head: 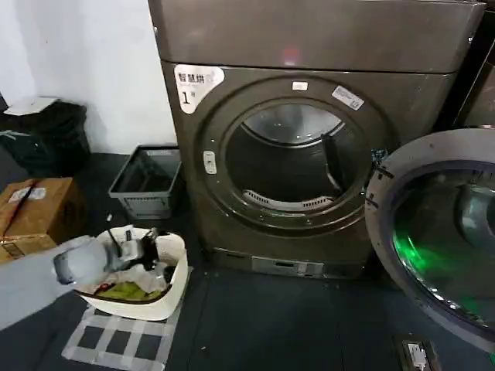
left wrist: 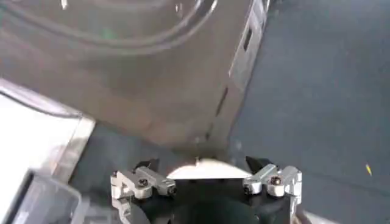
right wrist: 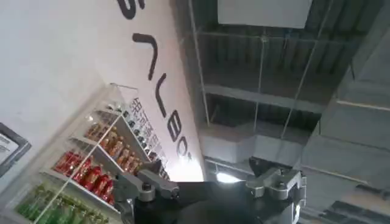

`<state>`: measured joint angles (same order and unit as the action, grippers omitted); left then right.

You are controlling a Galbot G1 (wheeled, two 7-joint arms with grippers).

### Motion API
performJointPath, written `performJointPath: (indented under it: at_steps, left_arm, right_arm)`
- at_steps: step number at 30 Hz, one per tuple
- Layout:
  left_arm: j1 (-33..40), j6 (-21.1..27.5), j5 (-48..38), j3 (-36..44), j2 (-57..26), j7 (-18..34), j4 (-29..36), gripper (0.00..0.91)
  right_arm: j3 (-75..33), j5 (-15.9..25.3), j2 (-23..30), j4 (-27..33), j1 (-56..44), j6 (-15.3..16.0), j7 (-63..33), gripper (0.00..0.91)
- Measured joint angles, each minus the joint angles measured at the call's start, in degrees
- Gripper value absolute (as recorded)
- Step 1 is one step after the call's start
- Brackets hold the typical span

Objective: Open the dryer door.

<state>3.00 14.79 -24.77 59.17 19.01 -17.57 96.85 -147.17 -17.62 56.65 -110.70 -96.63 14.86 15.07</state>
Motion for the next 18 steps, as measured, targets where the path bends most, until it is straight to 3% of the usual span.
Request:
performJointPath:
  at_steps: [18]
  left_arm:
    - [-8.4,0.6,2.5,-6.4,-7.3,-2.6,-1.6,0.907]
  right_arm:
    - [-0.7,0.6,-1.1,0.1,0.1,-0.5,0.1,0.907]
